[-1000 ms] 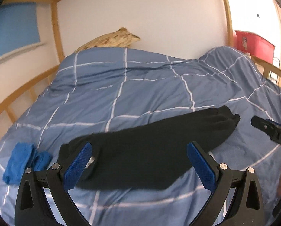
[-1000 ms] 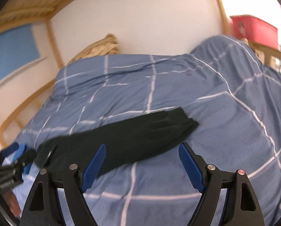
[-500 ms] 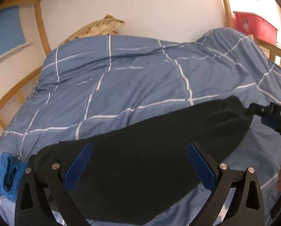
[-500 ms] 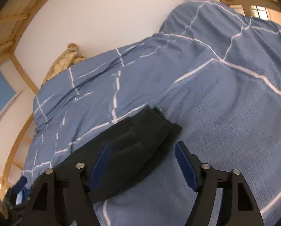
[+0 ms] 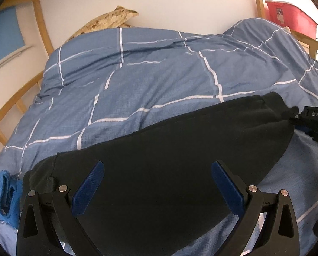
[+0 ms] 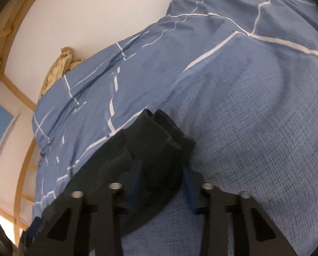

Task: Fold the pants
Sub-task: 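Lift the cuff end with the right tool and fold it toward the waistband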

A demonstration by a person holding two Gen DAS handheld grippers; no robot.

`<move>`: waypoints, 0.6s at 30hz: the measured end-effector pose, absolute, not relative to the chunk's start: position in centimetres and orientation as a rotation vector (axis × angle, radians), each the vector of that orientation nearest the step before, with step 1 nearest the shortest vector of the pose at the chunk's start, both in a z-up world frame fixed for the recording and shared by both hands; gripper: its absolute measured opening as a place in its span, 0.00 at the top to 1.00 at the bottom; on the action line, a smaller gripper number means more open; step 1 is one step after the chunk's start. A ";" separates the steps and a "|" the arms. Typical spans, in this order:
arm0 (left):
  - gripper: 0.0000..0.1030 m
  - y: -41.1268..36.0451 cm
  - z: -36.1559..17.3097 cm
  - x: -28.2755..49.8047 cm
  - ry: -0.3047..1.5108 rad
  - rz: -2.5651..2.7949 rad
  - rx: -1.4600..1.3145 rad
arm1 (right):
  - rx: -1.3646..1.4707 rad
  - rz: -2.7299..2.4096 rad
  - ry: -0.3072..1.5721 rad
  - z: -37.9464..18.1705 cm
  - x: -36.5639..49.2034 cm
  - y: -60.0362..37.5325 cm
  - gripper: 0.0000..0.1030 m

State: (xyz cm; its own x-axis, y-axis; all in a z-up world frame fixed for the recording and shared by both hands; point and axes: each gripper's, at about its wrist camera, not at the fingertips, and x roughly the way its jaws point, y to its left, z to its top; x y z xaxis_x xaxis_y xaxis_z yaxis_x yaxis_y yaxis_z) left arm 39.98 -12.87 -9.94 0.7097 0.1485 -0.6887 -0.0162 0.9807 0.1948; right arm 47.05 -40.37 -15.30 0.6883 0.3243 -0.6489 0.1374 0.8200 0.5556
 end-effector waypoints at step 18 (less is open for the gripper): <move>0.02 1.3 -3.1 34.9 0.791 0.091 0.127 | 0.138 0.322 0.535 0.8 39.9 -24.7 0.86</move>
